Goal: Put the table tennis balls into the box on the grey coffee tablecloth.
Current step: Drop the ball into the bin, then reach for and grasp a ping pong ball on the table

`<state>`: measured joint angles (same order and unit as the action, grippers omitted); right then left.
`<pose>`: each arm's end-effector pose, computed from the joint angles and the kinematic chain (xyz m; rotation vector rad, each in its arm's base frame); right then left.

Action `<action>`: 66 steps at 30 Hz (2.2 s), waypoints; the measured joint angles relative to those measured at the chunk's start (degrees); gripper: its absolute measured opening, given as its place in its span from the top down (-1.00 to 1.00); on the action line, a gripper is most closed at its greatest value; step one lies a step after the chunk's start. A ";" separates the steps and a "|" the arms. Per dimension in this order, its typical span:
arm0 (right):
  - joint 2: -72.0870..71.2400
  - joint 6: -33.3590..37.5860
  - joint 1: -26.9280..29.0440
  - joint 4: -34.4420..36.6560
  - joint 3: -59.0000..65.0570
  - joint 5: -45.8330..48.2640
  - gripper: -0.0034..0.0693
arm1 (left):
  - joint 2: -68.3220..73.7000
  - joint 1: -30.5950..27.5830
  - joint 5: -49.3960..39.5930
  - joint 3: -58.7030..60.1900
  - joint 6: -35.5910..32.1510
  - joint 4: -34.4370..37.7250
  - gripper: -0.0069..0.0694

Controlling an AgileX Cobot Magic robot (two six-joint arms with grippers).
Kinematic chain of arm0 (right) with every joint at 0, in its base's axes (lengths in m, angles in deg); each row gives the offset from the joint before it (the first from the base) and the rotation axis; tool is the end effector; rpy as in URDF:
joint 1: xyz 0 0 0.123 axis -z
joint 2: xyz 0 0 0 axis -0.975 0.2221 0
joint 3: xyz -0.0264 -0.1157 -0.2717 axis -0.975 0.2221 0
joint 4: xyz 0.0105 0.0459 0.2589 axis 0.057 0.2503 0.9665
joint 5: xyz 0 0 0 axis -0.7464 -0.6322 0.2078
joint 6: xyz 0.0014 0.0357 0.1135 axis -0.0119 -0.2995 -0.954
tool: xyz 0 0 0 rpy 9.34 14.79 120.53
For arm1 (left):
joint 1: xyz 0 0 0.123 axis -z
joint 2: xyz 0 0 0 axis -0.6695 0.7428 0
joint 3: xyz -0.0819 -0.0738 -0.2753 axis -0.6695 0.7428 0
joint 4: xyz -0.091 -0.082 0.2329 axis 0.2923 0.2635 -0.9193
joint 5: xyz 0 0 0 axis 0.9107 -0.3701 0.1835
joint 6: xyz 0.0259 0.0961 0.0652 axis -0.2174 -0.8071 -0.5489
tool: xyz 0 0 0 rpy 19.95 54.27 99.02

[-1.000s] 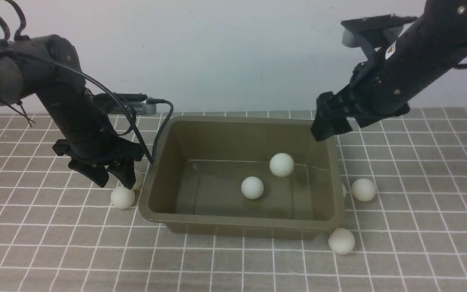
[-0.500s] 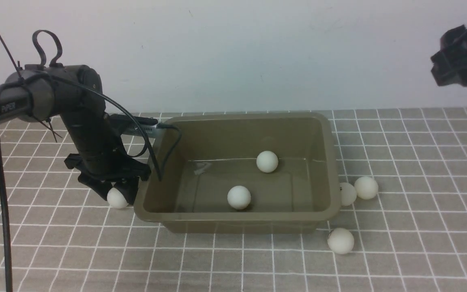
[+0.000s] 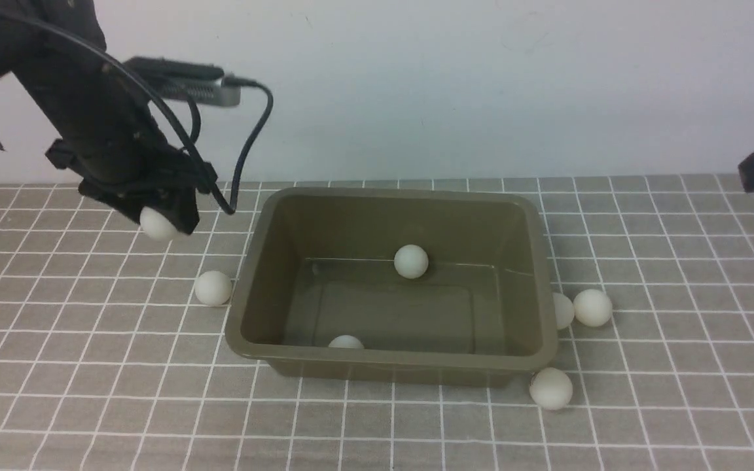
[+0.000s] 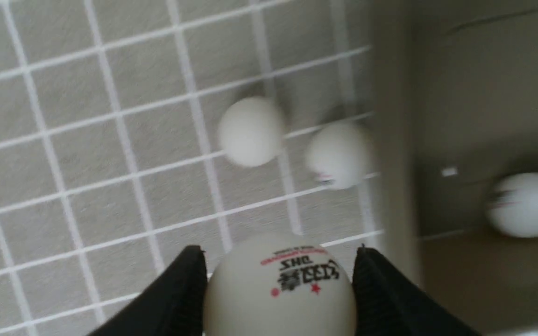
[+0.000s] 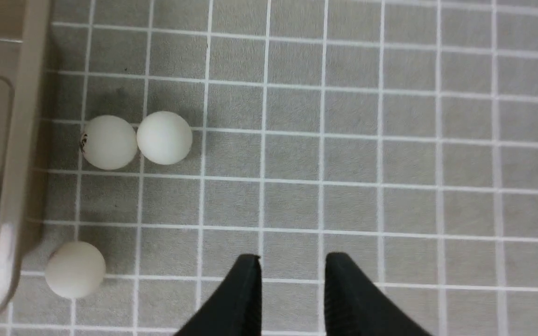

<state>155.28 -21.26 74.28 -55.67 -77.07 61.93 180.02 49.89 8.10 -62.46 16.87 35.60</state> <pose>0.2998 0.0120 0.3152 0.1375 2.7690 0.0144 0.4022 -0.0707 0.2862 0.3880 2.8124 -0.1844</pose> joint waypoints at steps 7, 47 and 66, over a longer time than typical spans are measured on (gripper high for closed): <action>11.89 6.17 1.30 9.13 1.13 -12.83 -0.15 | 1.29 7.50 5.73 -0.05 -2.06 4.65 -0.11; 26.98 11.21 1.59 11.11 -12.42 -16.87 0.92 | -6.86 -0.56 3.27 0.00 3.03 -5.19 0.83; 50.59 10.21 9.63 6.72 -34.34 -12.15 -0.58 | -6.86 -0.56 -0.18 0.00 3.03 -6.30 0.83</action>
<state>205.87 -11.05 83.91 -48.95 -111.41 49.78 173.17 49.33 7.92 -62.46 19.90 29.31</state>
